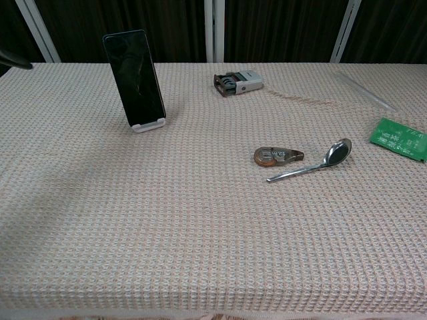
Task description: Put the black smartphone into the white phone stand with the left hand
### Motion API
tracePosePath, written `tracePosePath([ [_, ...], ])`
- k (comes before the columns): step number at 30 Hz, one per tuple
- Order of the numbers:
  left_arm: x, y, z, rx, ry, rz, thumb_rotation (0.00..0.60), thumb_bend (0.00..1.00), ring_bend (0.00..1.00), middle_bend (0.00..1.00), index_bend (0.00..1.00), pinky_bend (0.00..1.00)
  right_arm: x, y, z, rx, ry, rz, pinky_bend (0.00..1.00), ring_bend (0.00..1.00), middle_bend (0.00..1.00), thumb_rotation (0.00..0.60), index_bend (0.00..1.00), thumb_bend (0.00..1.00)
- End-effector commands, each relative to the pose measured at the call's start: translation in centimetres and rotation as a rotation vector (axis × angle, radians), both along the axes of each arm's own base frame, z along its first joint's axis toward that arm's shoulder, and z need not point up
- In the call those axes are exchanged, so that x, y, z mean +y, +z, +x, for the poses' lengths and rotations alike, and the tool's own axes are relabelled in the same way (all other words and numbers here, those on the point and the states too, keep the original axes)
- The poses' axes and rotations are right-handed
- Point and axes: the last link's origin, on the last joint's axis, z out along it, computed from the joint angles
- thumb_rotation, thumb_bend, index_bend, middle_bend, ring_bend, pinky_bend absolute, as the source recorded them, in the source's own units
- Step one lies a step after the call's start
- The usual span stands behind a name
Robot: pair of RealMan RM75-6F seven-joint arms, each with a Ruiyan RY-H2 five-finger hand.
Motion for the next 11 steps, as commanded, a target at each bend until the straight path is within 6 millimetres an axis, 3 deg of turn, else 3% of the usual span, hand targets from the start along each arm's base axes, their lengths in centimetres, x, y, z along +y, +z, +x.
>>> tracePosePath([
  [1, -6.5, 2.4, -6.5, -0.225, 0.27, 0.159, 0.207, 0.0, 0.05, 0.06, 0.05, 0.21, 0.1, -0.5, 0.0, -0.002, 0.0, 0.021, 0.0, 0.0, 0.0, 0.6, 0.0, 0.21],
  [7, -11.4, 1.3, -10.9, -0.245, 0.385, 0.212, 0.201, 0.0, 0.05, 0.06, 0.05, 0.21, 0.2, -1.8, -0.4, -0.008, -0.011, 0.073, 0.0, 0.0, 0.0, 0.6, 0.0, 0.21],
  [11, -12.8, 1.1, -12.4, -0.235, 0.427, 0.22, 0.201, 0.02, 0.05, 0.06, 0.05, 0.21, 0.3, -2.2, -0.4, -0.003, -0.01, 0.086, 0.0, 0.0, 0.0, 0.6, 0.0, 0.21],
])
